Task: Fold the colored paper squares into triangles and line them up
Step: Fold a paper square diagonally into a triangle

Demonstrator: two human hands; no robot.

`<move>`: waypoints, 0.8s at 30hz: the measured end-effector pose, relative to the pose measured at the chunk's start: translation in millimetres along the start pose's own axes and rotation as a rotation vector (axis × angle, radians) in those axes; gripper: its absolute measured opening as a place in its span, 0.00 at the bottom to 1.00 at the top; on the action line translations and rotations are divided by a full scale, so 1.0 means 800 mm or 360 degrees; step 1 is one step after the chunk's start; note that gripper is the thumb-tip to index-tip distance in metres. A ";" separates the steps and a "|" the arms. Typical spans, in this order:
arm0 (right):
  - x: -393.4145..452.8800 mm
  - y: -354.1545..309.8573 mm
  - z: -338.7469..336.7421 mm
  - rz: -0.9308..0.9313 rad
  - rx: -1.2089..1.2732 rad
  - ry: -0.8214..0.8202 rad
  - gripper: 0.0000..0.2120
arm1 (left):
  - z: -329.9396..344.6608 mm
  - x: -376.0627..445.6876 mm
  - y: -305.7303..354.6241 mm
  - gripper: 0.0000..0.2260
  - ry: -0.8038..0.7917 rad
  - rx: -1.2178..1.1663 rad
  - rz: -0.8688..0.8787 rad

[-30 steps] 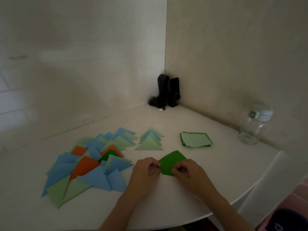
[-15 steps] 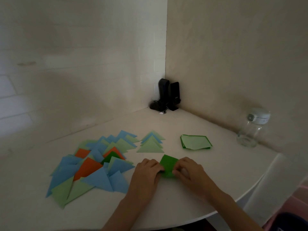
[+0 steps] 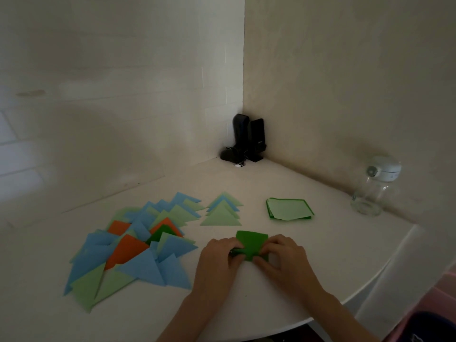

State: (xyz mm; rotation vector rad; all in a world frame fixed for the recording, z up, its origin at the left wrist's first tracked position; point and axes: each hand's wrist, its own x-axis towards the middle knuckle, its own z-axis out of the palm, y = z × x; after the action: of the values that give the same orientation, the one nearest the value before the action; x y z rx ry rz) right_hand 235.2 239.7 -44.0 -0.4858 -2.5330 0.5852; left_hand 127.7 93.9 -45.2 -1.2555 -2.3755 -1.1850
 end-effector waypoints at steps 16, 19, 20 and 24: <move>0.005 -0.012 0.005 0.0242 -0.0036 0.0010 0.13 | 0.003 0.011 -0.001 0.13 -0.0033 -0.0093 -0.0286; 0.007 -0.009 -0.001 0.0254 0.0016 -0.0093 0.14 | -0.001 0.011 -0.010 0.13 -0.0017 -0.0160 -0.0325; 0.009 -0.009 -0.004 0.0260 0.0055 -0.0123 0.15 | -0.001 0.011 -0.012 0.13 -0.0019 -0.0172 -0.0323; 0.012 -0.007 -0.016 0.0247 0.0206 -0.0178 0.18 | -0.001 0.012 -0.017 0.12 -0.0008 -0.0163 -0.0305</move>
State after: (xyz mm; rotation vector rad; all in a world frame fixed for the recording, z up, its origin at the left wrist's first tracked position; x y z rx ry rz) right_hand 232.9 243.3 -28.1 -0.6217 -2.5564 0.8497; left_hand 111.5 95.1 -47.4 -1.0795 -2.5143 -1.3758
